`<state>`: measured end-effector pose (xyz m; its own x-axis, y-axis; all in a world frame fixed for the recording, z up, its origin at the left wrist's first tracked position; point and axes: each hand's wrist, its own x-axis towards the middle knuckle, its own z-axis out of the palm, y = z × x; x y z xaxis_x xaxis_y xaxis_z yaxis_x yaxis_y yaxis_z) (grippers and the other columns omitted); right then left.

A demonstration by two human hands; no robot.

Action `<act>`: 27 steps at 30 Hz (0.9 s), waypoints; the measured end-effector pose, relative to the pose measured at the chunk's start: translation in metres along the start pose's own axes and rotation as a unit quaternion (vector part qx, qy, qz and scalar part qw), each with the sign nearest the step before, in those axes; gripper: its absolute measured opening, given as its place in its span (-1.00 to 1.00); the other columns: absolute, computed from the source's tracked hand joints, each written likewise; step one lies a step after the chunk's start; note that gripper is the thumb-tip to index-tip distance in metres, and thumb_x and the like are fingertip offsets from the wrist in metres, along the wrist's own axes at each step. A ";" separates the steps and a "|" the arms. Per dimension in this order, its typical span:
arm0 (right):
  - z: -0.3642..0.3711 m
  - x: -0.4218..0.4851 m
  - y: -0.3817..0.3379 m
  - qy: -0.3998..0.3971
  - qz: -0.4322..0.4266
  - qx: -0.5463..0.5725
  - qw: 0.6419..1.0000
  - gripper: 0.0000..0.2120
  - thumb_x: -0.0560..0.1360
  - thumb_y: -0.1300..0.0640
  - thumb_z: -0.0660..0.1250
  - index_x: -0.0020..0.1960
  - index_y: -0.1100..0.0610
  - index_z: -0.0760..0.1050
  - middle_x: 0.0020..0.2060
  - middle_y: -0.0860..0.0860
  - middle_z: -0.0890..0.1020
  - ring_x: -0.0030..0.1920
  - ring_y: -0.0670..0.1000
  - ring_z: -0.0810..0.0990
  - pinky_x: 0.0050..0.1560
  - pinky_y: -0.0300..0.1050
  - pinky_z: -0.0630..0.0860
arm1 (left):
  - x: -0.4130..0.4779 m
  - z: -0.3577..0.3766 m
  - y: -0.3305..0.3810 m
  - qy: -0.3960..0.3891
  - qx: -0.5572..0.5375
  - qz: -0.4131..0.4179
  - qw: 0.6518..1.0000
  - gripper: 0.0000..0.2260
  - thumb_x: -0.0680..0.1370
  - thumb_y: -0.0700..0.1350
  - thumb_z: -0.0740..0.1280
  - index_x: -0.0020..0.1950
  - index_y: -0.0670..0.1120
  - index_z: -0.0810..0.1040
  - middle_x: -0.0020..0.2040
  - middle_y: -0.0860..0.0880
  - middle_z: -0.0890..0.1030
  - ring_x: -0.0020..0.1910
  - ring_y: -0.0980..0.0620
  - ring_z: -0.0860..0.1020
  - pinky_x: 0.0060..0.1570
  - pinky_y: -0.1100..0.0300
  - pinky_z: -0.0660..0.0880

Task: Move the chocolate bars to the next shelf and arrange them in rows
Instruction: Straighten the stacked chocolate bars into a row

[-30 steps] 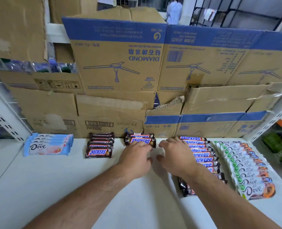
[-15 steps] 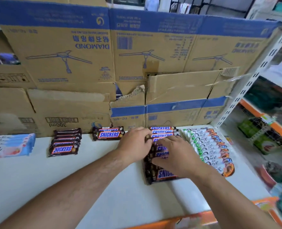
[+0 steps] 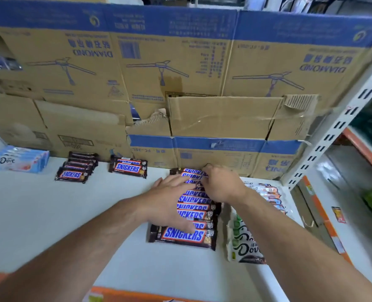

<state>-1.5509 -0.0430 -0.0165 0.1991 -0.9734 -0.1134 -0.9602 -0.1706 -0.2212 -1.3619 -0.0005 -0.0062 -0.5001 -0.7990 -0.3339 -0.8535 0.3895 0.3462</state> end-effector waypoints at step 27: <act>-0.003 -0.016 -0.050 -0.078 -0.021 0.171 0.982 -0.84 0.46 -0.02 0.33 -0.05 0.05 0.45 -0.13 -0.03 0.61 -0.10 0.04 0.57 -0.15 -0.09 0.46 | -0.012 0.011 -0.011 0.035 0.133 -0.022 0.990 0.28 0.16 0.47 0.34 0.51 0.01 -0.47 0.60 -0.13 -0.18 0.56 -0.06 -0.27 0.50 -0.13 -0.24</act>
<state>-1.5071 -0.0198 -0.0006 0.2908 -0.9266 -0.2384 -0.8340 -0.1233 -0.5378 -1.3480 0.0098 -0.0162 -0.4581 -0.8442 -0.2784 -0.8873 0.4528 0.0872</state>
